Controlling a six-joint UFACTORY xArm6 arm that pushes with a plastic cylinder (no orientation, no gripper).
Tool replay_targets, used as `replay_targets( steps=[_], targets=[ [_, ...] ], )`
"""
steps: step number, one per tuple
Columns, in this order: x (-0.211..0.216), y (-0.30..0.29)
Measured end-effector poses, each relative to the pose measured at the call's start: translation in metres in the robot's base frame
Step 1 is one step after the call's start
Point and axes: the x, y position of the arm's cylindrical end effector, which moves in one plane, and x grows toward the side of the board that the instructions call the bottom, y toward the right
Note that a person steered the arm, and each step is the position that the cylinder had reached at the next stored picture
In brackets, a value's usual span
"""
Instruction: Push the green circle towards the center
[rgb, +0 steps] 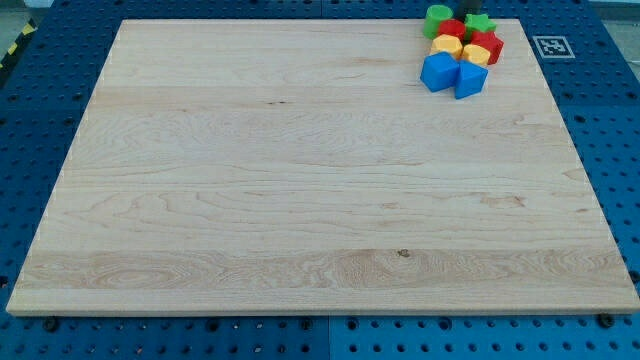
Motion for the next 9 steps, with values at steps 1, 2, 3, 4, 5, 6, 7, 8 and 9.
replay_targets(
  steps=[1,2,3,4,5,6,7,8,9],
  targets=[
    [0.0,-0.018],
    [0.0,-0.053],
    [0.0,-0.066],
    [0.0,-0.066],
    [0.0,-0.07],
    [0.0,-0.071],
    [0.006,-0.077],
    [0.009,-0.088],
    [0.009,-0.09]
  ],
)
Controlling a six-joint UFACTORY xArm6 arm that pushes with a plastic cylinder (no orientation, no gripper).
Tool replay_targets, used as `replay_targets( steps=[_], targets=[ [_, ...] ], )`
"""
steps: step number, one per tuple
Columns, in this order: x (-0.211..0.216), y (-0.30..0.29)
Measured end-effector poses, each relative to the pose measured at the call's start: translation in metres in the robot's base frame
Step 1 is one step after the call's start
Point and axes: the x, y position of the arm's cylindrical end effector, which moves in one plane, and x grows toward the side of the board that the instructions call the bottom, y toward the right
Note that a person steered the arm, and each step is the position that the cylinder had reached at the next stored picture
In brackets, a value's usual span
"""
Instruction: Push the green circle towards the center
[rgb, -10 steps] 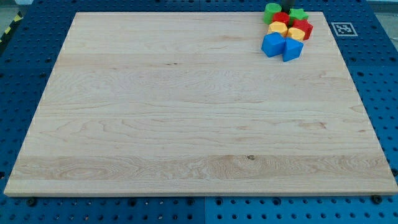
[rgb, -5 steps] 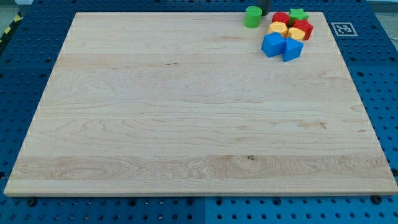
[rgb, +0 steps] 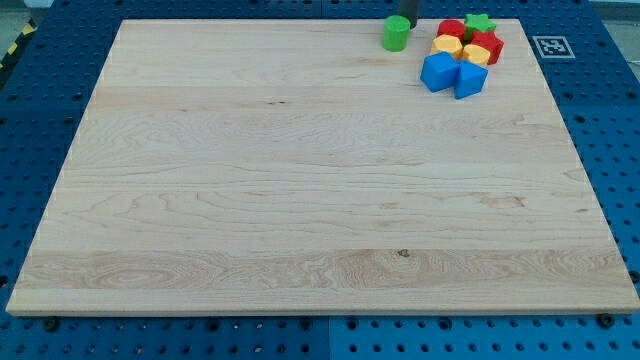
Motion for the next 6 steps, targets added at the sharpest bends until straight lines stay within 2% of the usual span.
replay_targets(
  steps=[5,6],
  targets=[
    [0.024,-0.014],
    [0.035,-0.034]
  ],
)
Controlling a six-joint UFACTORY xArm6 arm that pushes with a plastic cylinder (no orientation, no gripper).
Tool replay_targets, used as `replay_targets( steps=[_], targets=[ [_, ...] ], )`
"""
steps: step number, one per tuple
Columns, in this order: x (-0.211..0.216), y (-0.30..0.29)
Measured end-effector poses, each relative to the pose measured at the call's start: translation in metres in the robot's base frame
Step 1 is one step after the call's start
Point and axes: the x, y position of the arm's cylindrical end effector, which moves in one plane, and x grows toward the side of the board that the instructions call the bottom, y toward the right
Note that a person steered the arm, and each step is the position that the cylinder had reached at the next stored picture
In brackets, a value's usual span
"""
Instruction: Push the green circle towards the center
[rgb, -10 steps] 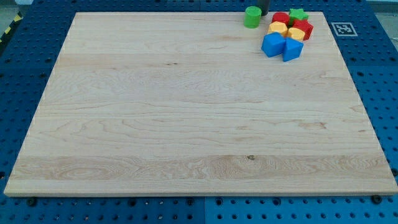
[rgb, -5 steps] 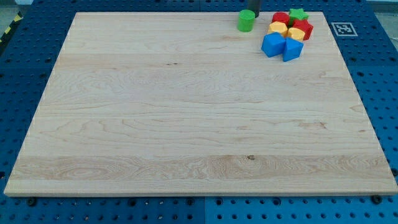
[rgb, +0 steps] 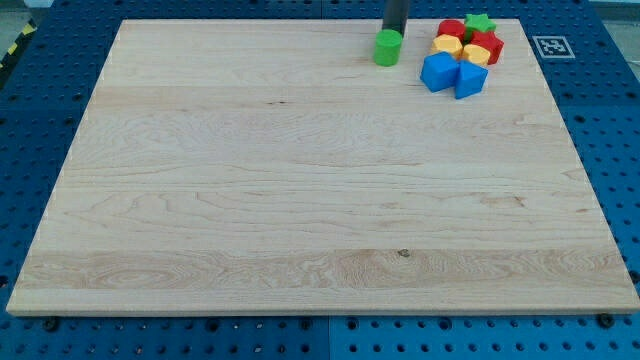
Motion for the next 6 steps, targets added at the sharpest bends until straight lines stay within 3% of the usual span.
replay_targets(
  steps=[2,5,6],
  targets=[
    [0.035,-0.008],
    [0.038,-0.027],
    [0.068,-0.02]
  ],
)
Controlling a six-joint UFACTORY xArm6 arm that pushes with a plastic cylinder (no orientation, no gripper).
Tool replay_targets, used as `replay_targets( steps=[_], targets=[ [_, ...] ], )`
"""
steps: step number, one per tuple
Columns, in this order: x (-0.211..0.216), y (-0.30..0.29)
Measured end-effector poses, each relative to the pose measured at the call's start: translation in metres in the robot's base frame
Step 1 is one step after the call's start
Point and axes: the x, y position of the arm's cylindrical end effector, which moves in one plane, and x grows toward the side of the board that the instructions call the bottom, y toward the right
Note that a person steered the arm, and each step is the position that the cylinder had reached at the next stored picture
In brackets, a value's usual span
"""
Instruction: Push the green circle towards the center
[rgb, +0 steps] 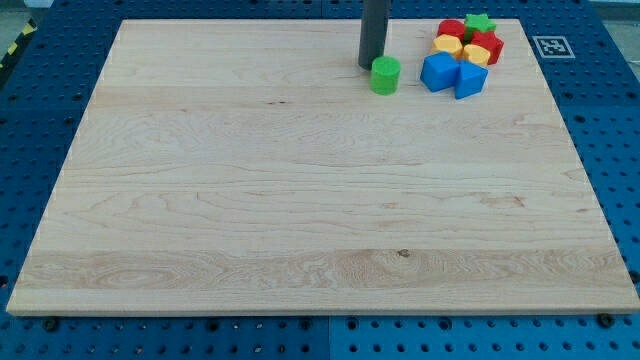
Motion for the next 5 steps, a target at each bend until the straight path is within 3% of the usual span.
replay_targets(
  steps=[3,5],
  targets=[
    [0.038,0.054],
    [0.095,0.057]
  ],
)
